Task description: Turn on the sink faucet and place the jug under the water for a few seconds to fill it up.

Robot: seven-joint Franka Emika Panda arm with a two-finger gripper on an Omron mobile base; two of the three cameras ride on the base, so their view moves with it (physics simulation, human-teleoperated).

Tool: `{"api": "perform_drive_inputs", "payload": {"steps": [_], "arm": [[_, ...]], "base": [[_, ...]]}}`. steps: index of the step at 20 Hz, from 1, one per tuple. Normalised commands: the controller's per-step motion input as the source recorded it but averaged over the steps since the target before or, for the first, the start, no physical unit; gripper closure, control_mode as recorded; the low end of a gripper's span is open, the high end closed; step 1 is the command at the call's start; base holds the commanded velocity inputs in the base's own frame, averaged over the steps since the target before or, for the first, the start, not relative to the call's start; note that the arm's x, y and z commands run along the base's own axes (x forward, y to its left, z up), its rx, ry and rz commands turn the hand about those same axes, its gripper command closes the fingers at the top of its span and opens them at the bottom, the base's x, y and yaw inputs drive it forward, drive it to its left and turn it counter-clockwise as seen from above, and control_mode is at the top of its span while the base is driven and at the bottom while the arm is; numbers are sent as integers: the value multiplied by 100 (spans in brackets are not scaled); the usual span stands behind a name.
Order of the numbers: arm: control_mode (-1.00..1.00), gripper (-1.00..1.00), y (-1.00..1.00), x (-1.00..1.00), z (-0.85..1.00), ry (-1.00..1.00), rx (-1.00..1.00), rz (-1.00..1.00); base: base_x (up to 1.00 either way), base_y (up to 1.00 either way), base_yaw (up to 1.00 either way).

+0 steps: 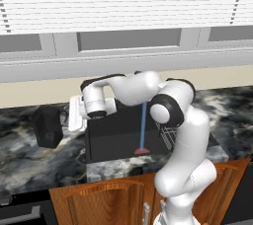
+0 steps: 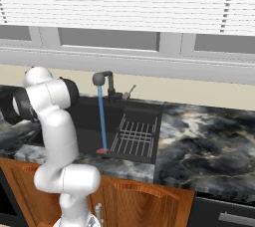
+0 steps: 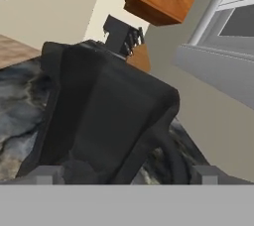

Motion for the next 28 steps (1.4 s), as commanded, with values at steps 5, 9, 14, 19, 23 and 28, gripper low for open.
{"api": "perform_drive_inputs", "payload": {"steps": [5, 9, 14, 19, 23, 28], "arm": [[-100, 100, 29, 0, 0, -1, 0, 0], [-100, 100, 22, 0, 0, 0, 0, 0], [-100, 100, 7, 0, -6, 0, 0, 0], [-100, 100, 0, -26, -18, -4, 0, 0], [-100, 100, 0, -44, -2, -15, 0, 0], [-100, 100, -1, -49, 16, -28, 1, 0]], "base": [[0, 0, 0], [0, 0, 0], [0, 0, 0], [0, 0, 0], [0, 0, 0], [0, 0, 0]]}}
